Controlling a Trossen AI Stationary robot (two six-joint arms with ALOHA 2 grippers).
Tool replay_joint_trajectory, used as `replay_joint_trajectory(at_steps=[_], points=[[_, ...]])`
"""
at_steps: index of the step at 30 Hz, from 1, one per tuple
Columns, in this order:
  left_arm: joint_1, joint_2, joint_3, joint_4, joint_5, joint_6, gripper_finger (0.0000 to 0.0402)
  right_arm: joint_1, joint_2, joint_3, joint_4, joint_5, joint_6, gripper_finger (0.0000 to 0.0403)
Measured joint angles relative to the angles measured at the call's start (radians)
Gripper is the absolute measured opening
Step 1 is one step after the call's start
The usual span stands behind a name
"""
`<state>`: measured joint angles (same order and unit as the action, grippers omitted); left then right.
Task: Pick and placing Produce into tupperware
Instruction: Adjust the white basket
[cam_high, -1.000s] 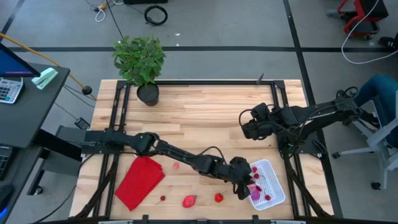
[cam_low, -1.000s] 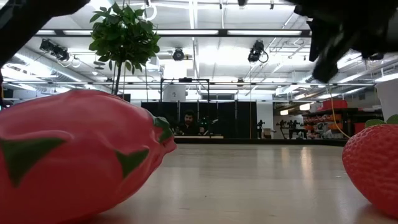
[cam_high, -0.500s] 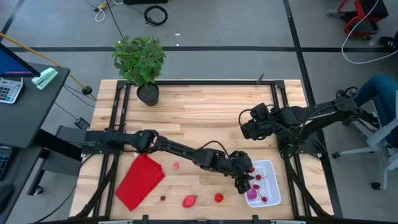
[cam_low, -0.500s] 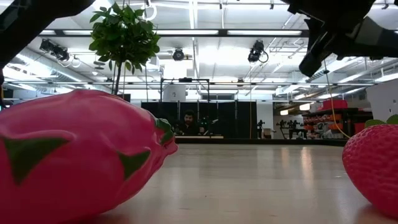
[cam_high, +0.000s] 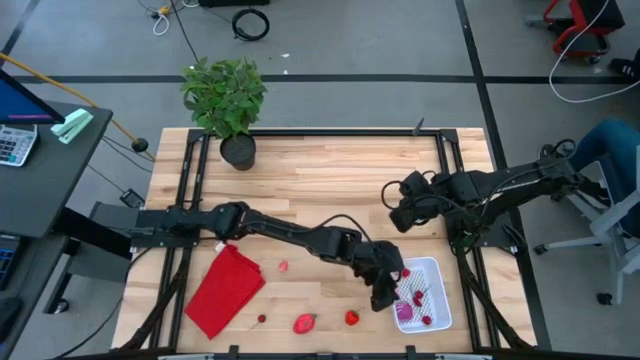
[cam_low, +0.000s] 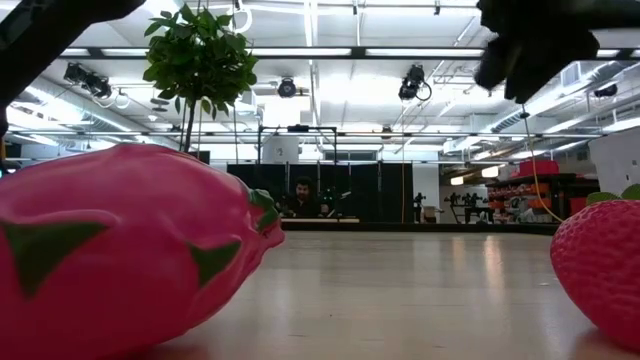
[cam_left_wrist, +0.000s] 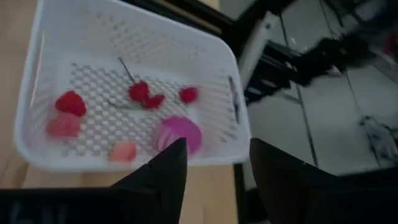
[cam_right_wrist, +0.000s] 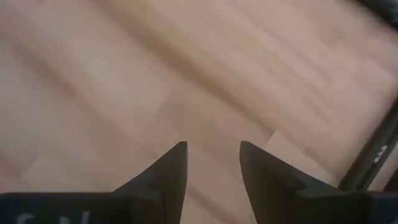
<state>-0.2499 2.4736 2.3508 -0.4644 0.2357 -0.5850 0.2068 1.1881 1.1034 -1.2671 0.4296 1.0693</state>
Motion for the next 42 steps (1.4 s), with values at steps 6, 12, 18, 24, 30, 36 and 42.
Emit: replay_joint_trajectory(at_steps=[6, 12, 18, 24, 30, 36, 42], points=[[0.004, -0.034, 0.0, -0.153, 0.04, 0.073, 0.0137, 0.047, 0.0, 0.0, -0.11, -0.156, -0.067, 0.0135], [0.001, -0.058, 0.0, -0.407, 0.038, 0.111, 0.0045, 0.163, -0.022, -0.011, -0.288, -0.339, 0.121, 0.006], [-0.013, -0.066, -0.001, -0.53, 0.039, 0.129, 0.0011, 0.368, -0.03, -0.011, -0.254, -0.524, 0.3, 0.0011], [-0.043, -0.074, 0.0, -0.558, 0.038, 0.126, 0.0009, 0.607, -0.024, -0.011, -0.233, -0.655, 0.631, 0.0005], [-0.065, -0.074, 0.0, -0.547, -0.005, 0.117, 0.0006, 0.776, 0.022, -0.038, -0.086, -0.635, 0.926, 0.0003], [-0.067, -0.074, 0.0, -0.531, -0.022, 0.069, 0.0014, 0.814, 0.089, -0.162, 0.12, -0.6, 1.013, 0.0002], [-0.07, -0.074, 0.0, -0.53, -0.022, 0.057, 0.0005, 0.813, 0.123, -0.315, 0.273, -0.595, 1.047, 0.0001]])
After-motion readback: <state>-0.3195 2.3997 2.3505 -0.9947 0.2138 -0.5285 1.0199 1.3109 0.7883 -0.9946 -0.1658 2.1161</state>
